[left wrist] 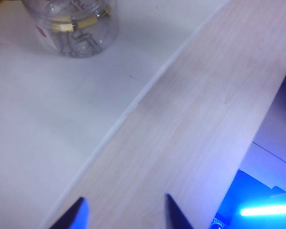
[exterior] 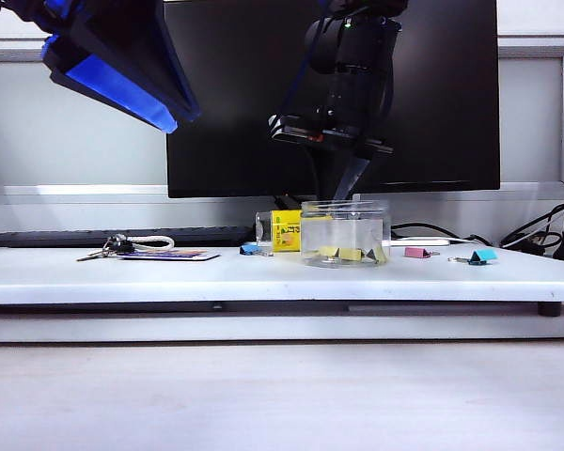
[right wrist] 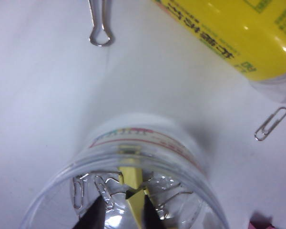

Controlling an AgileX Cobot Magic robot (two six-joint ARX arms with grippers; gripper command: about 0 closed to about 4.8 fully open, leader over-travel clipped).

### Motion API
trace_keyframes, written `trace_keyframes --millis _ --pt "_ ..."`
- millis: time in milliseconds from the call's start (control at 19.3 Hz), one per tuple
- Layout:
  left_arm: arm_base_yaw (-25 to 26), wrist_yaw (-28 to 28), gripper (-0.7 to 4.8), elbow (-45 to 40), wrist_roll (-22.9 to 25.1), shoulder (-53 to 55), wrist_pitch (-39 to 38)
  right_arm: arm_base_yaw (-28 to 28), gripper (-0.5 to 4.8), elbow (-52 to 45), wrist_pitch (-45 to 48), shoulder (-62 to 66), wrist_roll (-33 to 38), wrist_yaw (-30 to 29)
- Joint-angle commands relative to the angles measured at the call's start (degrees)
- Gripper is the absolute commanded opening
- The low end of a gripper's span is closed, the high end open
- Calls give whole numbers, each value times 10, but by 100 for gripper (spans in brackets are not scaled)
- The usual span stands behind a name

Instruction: Take the clips out of the round transparent plastic box and place them on the table.

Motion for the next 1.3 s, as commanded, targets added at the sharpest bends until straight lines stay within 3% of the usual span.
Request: trace_keyframes --millis 52,363,571,1298 --pt "0 4 214 2 0 -1 2 1 109 2 -1 8 2 -16" --pt "0 4 214 2 0 -1 2 1 110 2 -8 34 2 -18" --pt "0 4 214 2 1 -1 3 1 163 2 -5 43 2 -17" --pt "0 4 214 2 0 -1 2 1 157 1 4 79 2 0"
